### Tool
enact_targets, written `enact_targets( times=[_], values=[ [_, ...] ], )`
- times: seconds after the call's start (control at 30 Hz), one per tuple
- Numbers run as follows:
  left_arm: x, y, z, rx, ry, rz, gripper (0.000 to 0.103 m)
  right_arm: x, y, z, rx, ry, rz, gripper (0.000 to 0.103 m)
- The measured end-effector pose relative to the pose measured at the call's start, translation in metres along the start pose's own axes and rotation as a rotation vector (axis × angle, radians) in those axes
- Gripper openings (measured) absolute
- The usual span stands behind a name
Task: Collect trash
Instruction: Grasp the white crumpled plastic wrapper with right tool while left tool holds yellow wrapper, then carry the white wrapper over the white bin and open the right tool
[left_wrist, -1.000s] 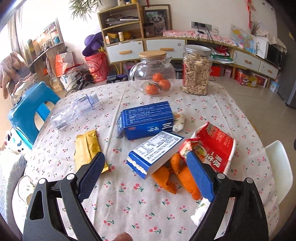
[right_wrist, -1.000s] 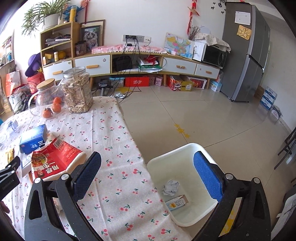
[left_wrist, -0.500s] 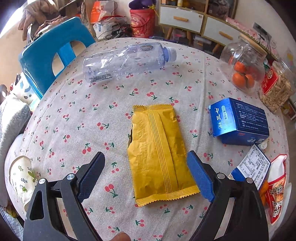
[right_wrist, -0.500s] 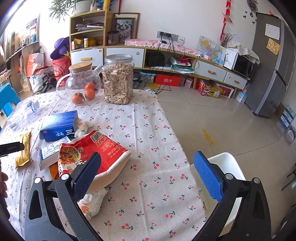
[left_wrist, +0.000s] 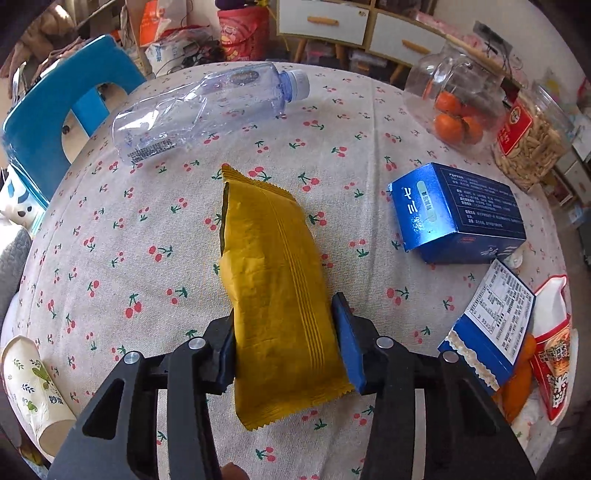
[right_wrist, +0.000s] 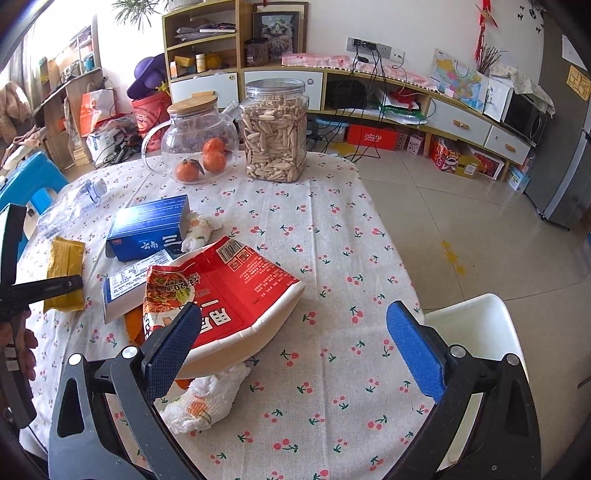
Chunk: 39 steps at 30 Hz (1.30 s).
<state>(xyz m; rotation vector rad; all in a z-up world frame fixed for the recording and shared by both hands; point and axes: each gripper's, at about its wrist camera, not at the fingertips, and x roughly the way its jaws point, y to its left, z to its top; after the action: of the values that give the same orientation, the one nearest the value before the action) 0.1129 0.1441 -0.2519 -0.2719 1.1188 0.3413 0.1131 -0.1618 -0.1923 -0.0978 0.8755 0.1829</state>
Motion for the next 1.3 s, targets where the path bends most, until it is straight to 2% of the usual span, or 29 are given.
enact_targets(
  times=[0.17,0.27,0.5,0.57,0.63,0.7,0.73,0.83,0.87,1.1,1.3],
  values=[
    [-0.014,-0.001,-0.01,0.014,-0.009,-0.047,0.036,0.003,-0.002,-0.015,0.049,0.122,0.124,0.096],
    [-0.033,0.0,-0.011,0.02,-0.044,-0.088,0.035,0.0,0.008,-0.027,0.042,0.164,0.175,0.096],
    [-0.082,-0.007,-0.015,0.054,-0.136,-0.175,0.034,0.015,0.041,-0.047,-0.006,0.236,0.175,0.094],
    [-0.091,-0.012,-0.018,0.081,-0.155,-0.181,0.034,0.022,0.044,-0.05,-0.001,0.266,0.179,0.079],
    [-0.095,-0.016,-0.02,0.104,-0.167,-0.183,0.034,0.028,0.045,-0.054,0.0,0.291,0.18,0.07],
    [-0.098,-0.021,-0.022,0.123,-0.175,-0.185,0.034,0.034,0.045,-0.057,0.007,0.313,0.192,0.069],
    [-0.098,-0.023,-0.023,0.132,-0.177,-0.185,0.034,0.036,0.046,-0.059,0.013,0.322,0.203,0.064],
    [-0.097,-0.026,-0.023,0.145,-0.179,-0.188,0.034,0.036,0.047,-0.06,0.016,0.319,0.228,0.047],
    [-0.098,-0.027,-0.023,0.146,-0.179,-0.189,0.034,0.035,0.048,-0.06,0.011,0.315,0.226,0.046],
    [-0.1,-0.027,-0.024,0.139,-0.181,-0.201,0.034,0.026,0.038,-0.061,0.027,0.312,0.253,0.044],
    [-0.115,-0.03,-0.023,0.13,-0.203,-0.233,0.034,-0.002,0.021,-0.064,0.022,0.261,0.26,0.044]
  ],
)
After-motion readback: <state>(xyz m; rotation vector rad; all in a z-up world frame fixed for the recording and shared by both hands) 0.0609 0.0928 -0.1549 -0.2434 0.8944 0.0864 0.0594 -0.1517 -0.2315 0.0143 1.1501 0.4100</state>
